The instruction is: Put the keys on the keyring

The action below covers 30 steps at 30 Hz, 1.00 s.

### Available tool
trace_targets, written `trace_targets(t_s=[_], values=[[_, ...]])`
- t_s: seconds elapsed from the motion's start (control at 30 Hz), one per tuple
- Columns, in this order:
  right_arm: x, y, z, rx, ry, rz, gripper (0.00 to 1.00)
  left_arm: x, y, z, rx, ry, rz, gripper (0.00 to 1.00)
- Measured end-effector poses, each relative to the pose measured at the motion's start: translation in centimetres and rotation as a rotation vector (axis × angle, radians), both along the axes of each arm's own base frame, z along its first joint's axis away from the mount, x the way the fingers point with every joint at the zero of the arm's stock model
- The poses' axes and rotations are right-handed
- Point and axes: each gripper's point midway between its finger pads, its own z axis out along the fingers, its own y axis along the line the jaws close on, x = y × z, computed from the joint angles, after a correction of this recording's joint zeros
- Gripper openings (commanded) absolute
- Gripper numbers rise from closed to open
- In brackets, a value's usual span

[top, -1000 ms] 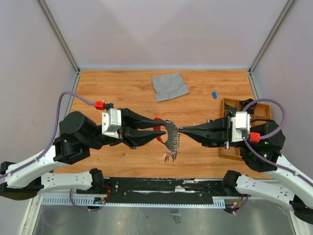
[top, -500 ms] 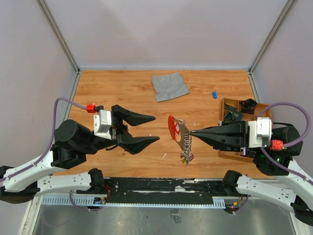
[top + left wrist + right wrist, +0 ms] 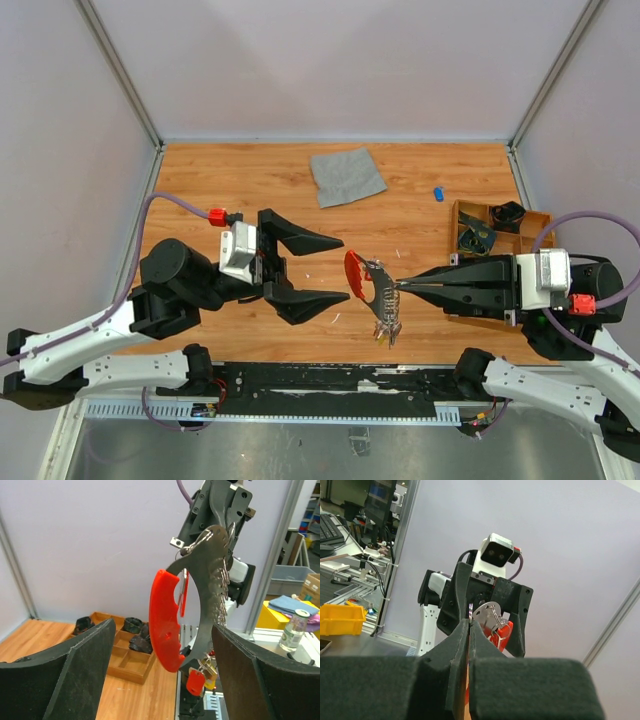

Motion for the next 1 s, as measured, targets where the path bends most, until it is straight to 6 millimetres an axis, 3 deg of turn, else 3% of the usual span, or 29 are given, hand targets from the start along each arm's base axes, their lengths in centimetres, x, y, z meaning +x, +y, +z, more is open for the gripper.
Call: trace_targets(t_s=[0.5,0.63,0.9,1.0], values=[[-1.4,-0.7,1.0,0.034,-0.018,0.064,0.00,-1.2,-1.8,0.1,-0.013,-0.008,-0.101,0.70],[-1.8,-0.8,1.1,0.035,-0.026,0.080,0.00,-1.4,-2.2,0.0,-0.011,-0.005,-0.118,0.45],[-2.2,-1.2,1.6,0.038,-0.043,0.085,0.00,-2.0,-2.7,-0.4,0.000,-0.003,-0.158,0.04],[-2.3,-1.5,2.0,0.041,-0.057,0.072,0.01,-2.6,-2.7,-0.4,0.003,-0.011,-0.191,0.01]])
